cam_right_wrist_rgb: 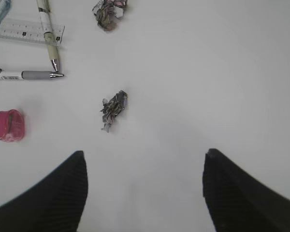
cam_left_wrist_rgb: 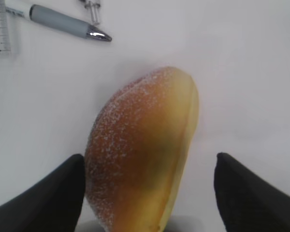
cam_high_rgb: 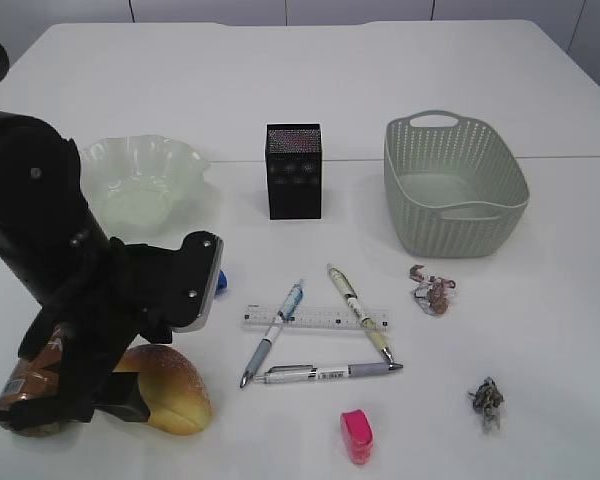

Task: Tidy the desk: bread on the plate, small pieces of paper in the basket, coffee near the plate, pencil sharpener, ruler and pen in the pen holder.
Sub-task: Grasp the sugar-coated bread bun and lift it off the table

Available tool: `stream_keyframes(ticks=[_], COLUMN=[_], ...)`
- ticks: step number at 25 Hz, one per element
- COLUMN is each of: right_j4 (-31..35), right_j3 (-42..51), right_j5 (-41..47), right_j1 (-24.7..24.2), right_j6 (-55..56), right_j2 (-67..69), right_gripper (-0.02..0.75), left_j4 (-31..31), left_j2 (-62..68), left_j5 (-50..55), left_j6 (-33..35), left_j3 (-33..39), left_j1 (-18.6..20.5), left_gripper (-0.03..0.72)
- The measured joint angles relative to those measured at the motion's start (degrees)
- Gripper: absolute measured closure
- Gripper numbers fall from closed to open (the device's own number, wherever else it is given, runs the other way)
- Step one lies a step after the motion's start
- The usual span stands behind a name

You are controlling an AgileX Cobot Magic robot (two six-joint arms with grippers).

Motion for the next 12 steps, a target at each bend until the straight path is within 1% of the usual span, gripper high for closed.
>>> stream_keyframes(ticks=[8, 12], right_j4=[0.0, 0.0], right_j3=[0.0, 0.0], right_j5=[0.0, 0.1], right_j1=[0.0, 0.0], right_j6=[-0.1, -0.1], right_j2=[0.0, 0.0], right_gripper=[0.192, 0.192], left_j4=[0.1, 0.0], left_j2=[1.6, 3.2], left_j5=[-0.9, -3.5], left_j6=[0.1, 0.1], left_j3=[-0.2, -0.5], left_j1=[0.0, 0.0], left_gripper=[0.093, 0.094])
